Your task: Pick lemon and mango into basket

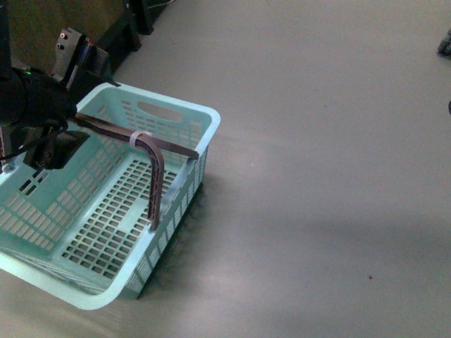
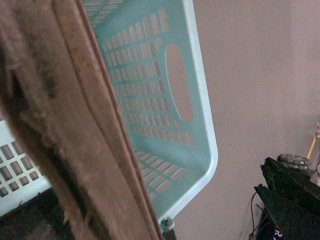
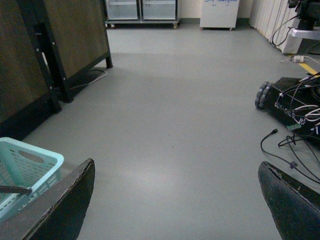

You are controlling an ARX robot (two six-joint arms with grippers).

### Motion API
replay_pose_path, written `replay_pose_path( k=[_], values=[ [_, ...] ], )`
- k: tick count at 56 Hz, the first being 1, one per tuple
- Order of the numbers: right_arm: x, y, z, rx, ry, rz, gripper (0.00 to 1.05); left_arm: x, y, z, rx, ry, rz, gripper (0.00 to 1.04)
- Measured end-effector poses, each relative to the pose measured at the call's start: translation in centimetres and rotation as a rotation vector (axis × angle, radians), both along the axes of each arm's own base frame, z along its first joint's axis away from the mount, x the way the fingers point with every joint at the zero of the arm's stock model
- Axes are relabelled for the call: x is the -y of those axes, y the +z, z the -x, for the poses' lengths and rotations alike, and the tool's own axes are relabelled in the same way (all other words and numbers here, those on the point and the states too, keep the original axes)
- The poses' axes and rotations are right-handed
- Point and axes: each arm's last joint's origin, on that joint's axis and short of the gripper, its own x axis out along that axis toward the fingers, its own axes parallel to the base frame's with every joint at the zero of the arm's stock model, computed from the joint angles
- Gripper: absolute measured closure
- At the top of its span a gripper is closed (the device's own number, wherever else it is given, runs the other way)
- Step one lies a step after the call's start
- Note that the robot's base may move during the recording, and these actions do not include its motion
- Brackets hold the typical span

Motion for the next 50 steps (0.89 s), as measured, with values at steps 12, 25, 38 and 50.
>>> replay_pose_path(
  k=[12,25,38,50],
  values=[
    [0.0,0.0,0.0,0.000,0.000,0.000,0.09,-0.1,-1.5,-0.8,-0.040,0.035,-0.028,0.39],
    [0.0,0.0,0.0,0.000,0.000,0.000,0.09,0.0,-1.7,-1.0,-0.050,0.089,-0.019,0.73],
    [0.0,0.0,0.0,0.000,0.000,0.000,0.09,0.9,0.1,-0.3,-0.052,0.100,0.039,0.99],
    [0.0,0.0,0.0,0.000,0.000,0.000,0.09,1.6,4.9,2.1,0.020,0.095,0.088,0.99]
  ],
)
